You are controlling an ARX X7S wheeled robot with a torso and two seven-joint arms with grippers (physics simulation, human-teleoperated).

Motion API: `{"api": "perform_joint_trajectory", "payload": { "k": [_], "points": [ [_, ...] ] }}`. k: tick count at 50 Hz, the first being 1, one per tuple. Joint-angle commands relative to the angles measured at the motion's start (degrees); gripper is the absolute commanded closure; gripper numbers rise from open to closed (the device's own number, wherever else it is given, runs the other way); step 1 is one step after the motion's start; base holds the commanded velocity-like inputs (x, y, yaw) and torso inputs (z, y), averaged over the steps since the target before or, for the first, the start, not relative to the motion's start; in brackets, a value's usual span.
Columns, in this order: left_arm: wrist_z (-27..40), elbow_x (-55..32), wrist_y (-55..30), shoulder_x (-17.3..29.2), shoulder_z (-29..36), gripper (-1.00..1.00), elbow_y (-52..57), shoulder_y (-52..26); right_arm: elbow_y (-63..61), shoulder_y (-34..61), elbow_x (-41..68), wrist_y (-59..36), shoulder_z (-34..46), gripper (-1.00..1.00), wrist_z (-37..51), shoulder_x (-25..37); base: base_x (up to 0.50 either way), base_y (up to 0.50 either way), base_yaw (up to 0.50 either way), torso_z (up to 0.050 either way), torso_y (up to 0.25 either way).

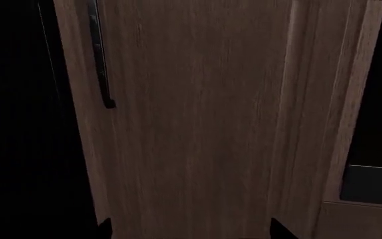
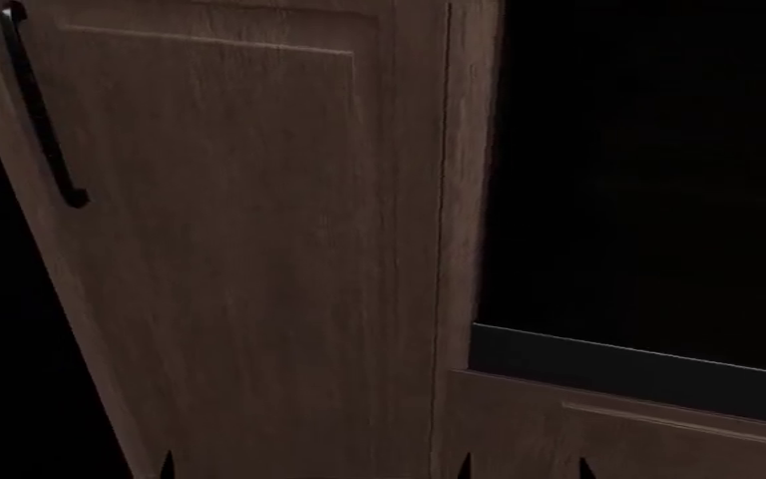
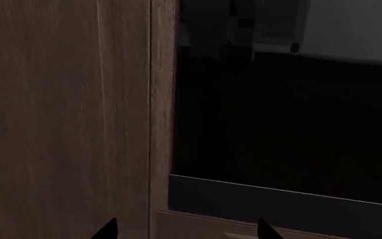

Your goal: Navigate to the hood.

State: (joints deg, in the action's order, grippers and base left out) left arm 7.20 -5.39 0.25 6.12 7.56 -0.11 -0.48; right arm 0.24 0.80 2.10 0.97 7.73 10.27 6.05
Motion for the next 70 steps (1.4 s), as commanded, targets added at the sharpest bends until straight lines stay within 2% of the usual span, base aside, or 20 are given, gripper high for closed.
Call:
{"api": "perform_joint_trajectory", "payload": {
  "k": [1, 70],
  "points": [
    [0.6, -0.6, 0.1, 0.6, 0.8, -1.0, 0.0, 0.0, 0.0, 0.0, 0.2, 0.2, 1.0, -1.0, 0.7, 0.8, 0.0, 0.0, 0.5, 0.0, 0.0],
    [3.4, -2.7, 1.0, 3.0, 4.1, -1.0, -1.1, -1.0, 1.0, 0.9, 2.6, 0.7, 4.1, -1.0, 3.4, 3.2, 0.0, 0.0, 0.5, 0.0, 0.0]
  ]
}}
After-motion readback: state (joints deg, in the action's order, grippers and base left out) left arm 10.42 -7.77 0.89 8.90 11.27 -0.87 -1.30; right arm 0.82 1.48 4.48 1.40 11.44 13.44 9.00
